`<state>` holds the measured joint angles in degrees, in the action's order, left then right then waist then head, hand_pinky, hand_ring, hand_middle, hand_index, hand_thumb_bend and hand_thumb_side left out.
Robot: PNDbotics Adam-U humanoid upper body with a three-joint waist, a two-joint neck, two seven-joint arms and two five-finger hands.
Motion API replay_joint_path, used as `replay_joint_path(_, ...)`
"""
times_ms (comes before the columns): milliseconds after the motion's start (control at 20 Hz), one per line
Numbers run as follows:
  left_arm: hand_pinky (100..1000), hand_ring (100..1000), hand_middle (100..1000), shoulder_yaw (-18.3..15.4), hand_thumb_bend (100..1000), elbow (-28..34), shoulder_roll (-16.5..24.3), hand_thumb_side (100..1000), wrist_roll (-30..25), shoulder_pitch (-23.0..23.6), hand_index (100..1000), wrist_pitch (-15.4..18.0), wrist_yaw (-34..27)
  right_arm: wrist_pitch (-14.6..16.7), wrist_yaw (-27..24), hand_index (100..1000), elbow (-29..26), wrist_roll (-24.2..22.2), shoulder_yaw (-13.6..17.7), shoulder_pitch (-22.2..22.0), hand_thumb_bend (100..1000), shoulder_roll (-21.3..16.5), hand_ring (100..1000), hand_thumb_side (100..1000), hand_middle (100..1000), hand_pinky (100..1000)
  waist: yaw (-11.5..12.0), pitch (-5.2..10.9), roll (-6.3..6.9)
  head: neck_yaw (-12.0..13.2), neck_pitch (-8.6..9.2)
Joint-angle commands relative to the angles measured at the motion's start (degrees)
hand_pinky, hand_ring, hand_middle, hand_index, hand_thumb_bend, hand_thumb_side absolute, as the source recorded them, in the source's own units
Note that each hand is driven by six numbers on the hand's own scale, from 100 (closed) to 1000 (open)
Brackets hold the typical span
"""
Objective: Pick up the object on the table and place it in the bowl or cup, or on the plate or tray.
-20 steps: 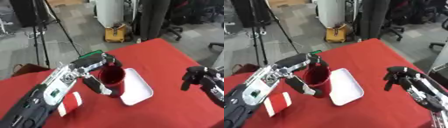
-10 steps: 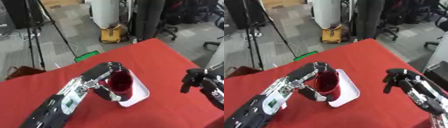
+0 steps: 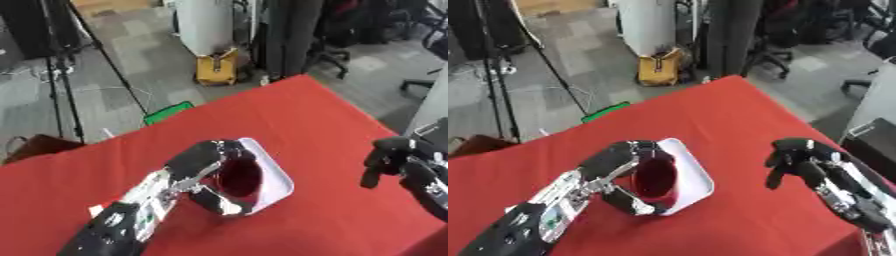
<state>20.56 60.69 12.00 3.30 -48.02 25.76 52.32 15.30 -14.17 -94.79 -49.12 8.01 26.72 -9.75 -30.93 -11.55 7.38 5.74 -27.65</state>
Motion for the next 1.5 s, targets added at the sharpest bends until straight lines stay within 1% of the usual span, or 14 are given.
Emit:
replay_joint_path(50,525,469,528,-0.97,365,-0.98,-0.65,391,2.30,-0.65,754,0.82,0.88,2.70,-0.52,848,-1.54,-2.85,-0.19,0.84,100,-0.30,518,585,640,541,-0.20,0.60,-0.39,0.03,0.62)
replay_joint_path(550,556,507,566,-1.60,455,-1.18,-0.77,426,7.66,-0.96,760,0.92,-1.96,2.67,-0.51,849,-1.60,-2.85,-0.17,0.80,100,-0.35,518,587,640,541,-0.57,0.49,-0.25,-0.06,0.74)
replay_joint_path(600,553,499,547,-2.10,386,-0.98,-0.35,382,8.09,-1.20,756,0.15,-2.22,2.68,-0.50,849,-1.58,-2.85,-0.14,0.78,100,-0.38,518,586,641,542,-0.55,0.51,-0.26,-0.11,0.73)
replay_joint_path(700,566,512,557,-2.58,357,-0.43,0.50,358,8.55,-1.56,761,-1.70,-2.35,2.71,-0.49,849,-1.55,-2.85,-0.11,0.74,100,-0.43,517,587,640,542,-0.54,0.54,-0.26,-0.15,0.75)
replay_joint_path(850,570,521,565,-3.26,372,-0.01,1.91,353,8.54,-1.94,762,-4.87,-0.33,2.75,-0.49,849,-1.48,-2.85,-0.05,0.67,100,-0.55,517,587,640,542,-0.49,0.58,-0.24,-0.26,0.86)
replay_joint_path(950,570,527,574,-3.69,419,0.06,2.46,359,9.14,-2.11,765,-5.82,1.65,2.77,-0.51,849,-1.47,-2.85,-0.06,0.65,100,-0.56,517,587,640,542,-0.53,0.59,-0.23,-0.25,1.02)
replay_joint_path(1000,589,558,612,-3.88,538,0.05,2.62,393,9.70,-2.17,773,-5.98,2.65,2.78,-0.51,849,-1.47,-2.85,-0.06,0.64,100,-0.56,517,588,641,542,-0.54,0.58,-0.25,-0.28,1.08)
replay_joint_path(1050,589,558,612,-4.06,538,-0.02,2.78,393,10.33,-2.20,773,-6.01,3.86,2.80,-0.52,849,-1.47,-2.85,-0.07,0.65,100,-0.56,517,588,641,542,-0.57,0.56,-0.27,-0.29,1.12)
replay_joint_path(1100,648,631,687,-4.14,707,-0.24,2.93,475,10.74,-2.18,801,-6.04,5.21,2.85,-0.49,849,-1.46,-2.85,-0.04,0.66,100,-0.59,517,587,640,542,-0.56,0.54,-0.29,-0.31,1.12)
replay_joint_path(1150,648,631,687,-4.18,707,-0.49,3.05,475,10.81,-2.17,801,-6.17,6.94,2.89,-0.51,849,-1.43,-2.85,0.00,0.67,100,-0.61,517,587,640,542,-0.54,0.51,-0.32,-0.34,1.12)
replay_joint_path(1200,709,718,761,-4.25,890,-0.74,3.06,608,10.81,-2.10,839,-6.26,8.48,2.91,-0.53,849,-1.39,-2.85,0.02,0.67,100,-0.65,517,588,641,542,-0.51,0.49,-0.33,-0.35,1.12)
replay_joint_path(1250,709,718,761,-4.27,890,-1.04,3.08,608,10.48,-2.01,839,-6.30,10.04,2.94,-0.53,849,-1.36,-2.85,0.03,0.66,100,-0.68,517,588,641,542,-0.46,0.47,-0.34,-0.38,1.12)
replay_joint_path(1400,758,780,814,-4.54,920,-2.50,2.90,777,8.41,-1.71,868,-6.46,13.19,3.01,-0.57,849,-1.32,-2.85,0.05,0.65,100,-0.68,517,589,641,543,-0.31,0.45,-0.41,-0.54,1.14)
replay_joint_path(1500,761,785,818,-4.71,921,-3.33,2.79,785,6.84,-1.59,870,-6.32,14.44,3.06,-0.58,849,-1.27,-2.85,0.08,0.65,100,-0.70,517,589,641,543,-0.24,0.45,-0.47,-0.61,1.16)
